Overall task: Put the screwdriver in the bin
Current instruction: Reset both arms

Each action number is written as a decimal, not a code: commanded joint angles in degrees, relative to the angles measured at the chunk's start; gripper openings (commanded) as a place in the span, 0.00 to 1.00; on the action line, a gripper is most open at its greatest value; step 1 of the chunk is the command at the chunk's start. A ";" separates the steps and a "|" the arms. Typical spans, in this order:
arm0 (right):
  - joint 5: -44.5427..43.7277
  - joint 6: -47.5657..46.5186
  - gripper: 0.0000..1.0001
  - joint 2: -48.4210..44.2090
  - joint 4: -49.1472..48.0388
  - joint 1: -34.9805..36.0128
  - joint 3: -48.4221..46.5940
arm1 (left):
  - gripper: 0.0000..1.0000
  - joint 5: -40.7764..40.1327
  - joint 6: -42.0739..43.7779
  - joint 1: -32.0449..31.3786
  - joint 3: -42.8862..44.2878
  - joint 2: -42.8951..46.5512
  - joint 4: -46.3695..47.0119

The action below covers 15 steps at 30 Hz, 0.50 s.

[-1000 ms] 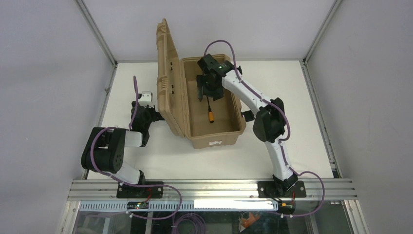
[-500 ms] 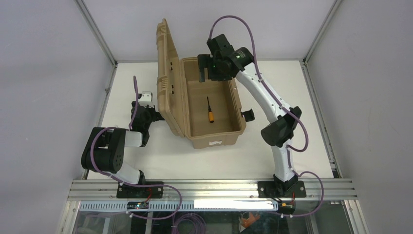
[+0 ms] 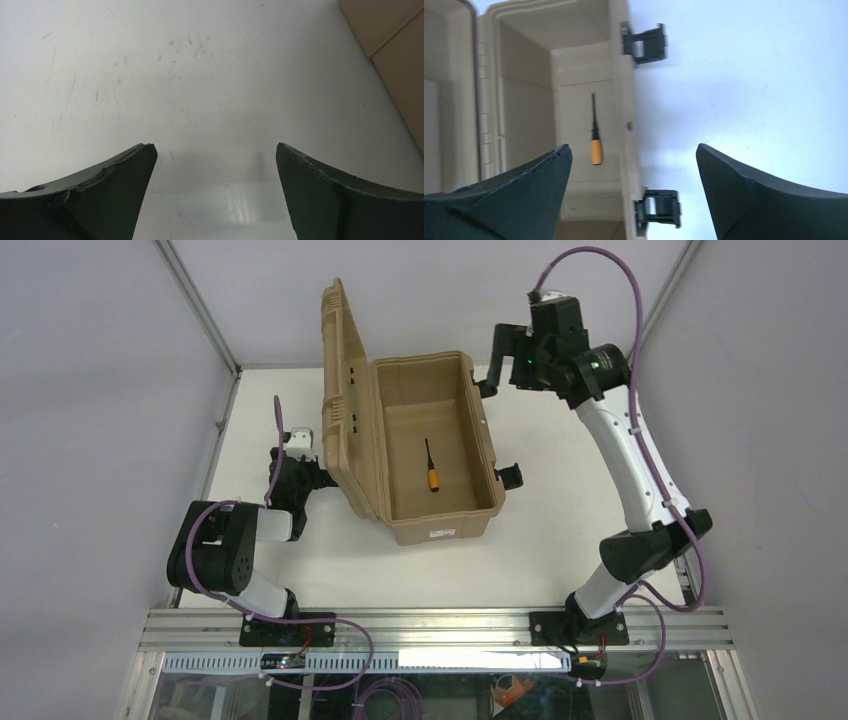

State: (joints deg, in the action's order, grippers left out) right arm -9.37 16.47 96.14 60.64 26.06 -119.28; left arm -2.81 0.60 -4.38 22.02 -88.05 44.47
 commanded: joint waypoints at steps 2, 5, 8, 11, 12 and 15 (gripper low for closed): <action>-1.62 -0.88 0.99 -7.83 -6.42 -5.76 10.55 | 0.99 0.98 -0.46 0.58 -0.09 1.75 1.67; -1.79 -0.83 0.99 -11.31 -8.86 -8.56 17.25 | 0.99 0.91 -0.43 0.58 -0.14 1.74 1.68; -1.93 -0.61 0.99 -14.04 -10.64 -10.62 22.27 | 0.99 0.96 -0.50 0.60 -0.09 1.76 1.67; -1.92 -0.46 0.99 -16.43 -13.34 -12.52 28.67 | 0.99 0.91 -0.43 0.60 -0.13 1.75 1.67; -1.97 -0.43 0.99 -17.20 -14.14 -12.98 30.53 | 0.99 0.97 -0.46 0.59 -0.14 1.79 1.67; -1.97 -0.28 0.99 -19.30 -16.82 -14.48 35.97 | 0.99 0.96 -0.49 0.60 -0.14 1.74 1.72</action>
State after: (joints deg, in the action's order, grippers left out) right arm -10.55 16.34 81.19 50.59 13.30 -87.94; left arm -2.81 0.60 -4.38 22.02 -88.05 44.45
